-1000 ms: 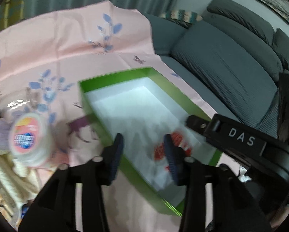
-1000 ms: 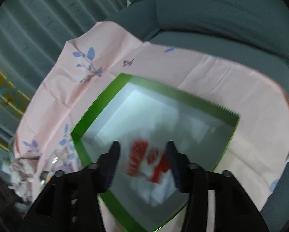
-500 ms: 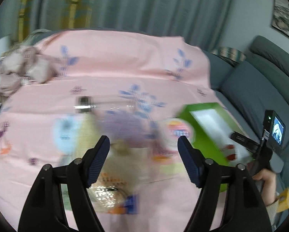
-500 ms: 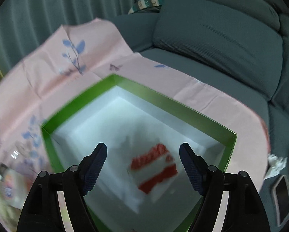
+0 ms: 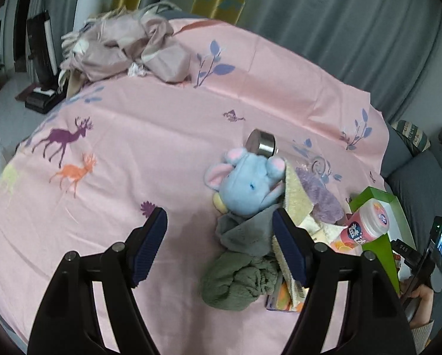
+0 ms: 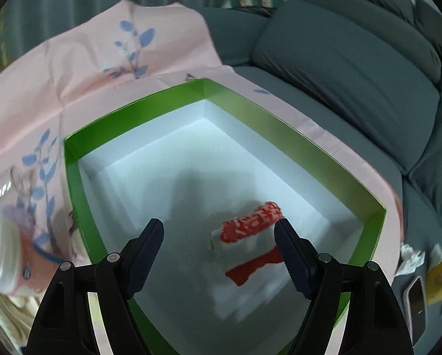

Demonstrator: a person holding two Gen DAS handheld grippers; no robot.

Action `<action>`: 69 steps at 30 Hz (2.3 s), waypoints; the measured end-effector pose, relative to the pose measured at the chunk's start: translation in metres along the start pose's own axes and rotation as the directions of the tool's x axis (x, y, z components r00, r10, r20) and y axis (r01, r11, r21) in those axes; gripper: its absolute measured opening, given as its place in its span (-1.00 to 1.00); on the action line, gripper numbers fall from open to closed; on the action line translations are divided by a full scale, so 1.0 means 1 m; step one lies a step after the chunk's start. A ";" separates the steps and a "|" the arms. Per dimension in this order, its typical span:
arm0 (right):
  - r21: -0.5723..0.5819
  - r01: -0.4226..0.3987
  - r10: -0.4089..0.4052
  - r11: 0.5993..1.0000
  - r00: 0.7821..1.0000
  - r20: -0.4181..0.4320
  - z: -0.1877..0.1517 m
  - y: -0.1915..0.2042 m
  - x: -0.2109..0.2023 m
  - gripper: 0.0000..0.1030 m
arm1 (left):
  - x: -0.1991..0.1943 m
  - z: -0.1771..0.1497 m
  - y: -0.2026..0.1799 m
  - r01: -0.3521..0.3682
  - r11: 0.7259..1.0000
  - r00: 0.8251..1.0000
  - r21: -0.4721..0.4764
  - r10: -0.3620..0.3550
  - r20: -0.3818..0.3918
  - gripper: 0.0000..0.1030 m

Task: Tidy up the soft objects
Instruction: 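Open the right tool to drop the sock into the box, then grasp the yellow tissue pack with the right tool and lift it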

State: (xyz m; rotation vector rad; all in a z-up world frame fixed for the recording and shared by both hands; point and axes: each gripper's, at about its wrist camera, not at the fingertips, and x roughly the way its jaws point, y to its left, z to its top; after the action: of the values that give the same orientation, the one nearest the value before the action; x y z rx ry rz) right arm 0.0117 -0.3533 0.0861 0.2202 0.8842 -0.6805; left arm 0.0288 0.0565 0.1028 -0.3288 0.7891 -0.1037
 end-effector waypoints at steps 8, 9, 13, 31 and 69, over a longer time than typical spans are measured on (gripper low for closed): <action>-0.101 0.026 -0.022 0.995 0.999 0.044 -0.010 0.039 -0.020 0.51 | 0.002 -0.004 -0.001 0.029 1.000 0.999 -0.009 -0.029 -0.045 0.42; -0.110 0.032 -0.027 0.993 0.998 0.050 -0.010 0.042 -0.020 0.51 | 0.002 -0.004 -0.001 0.024 1.000 0.999 -0.007 -0.024 -0.044 0.42; -0.134 -0.004 0.010 0.991 0.999 0.044 -0.013 0.051 -0.025 0.51 | 0.001 -0.005 -0.002 0.040 0.999 0.998 -0.013 -0.040 -0.046 0.42; -0.295 -0.589 0.625 0.753 0.779 0.039 -0.025 0.096 -0.125 0.51 | 0.010 -0.028 -0.043 0.240 0.970 0.967 0.028 -0.236 -0.099 0.26; -0.098 -0.834 0.721 0.542 0.522 -0.457 -0.062 0.151 -0.058 0.06 | 0.053 -0.050 -0.064 0.354 0.935 0.905 0.017 -0.338 -0.257 -0.36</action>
State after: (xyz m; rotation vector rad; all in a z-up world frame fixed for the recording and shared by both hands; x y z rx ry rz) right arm 0.0413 -0.1831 0.0781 0.4461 1.1065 0.4035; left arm 0.0321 -0.0275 0.0552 -0.3987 0.9697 -0.5139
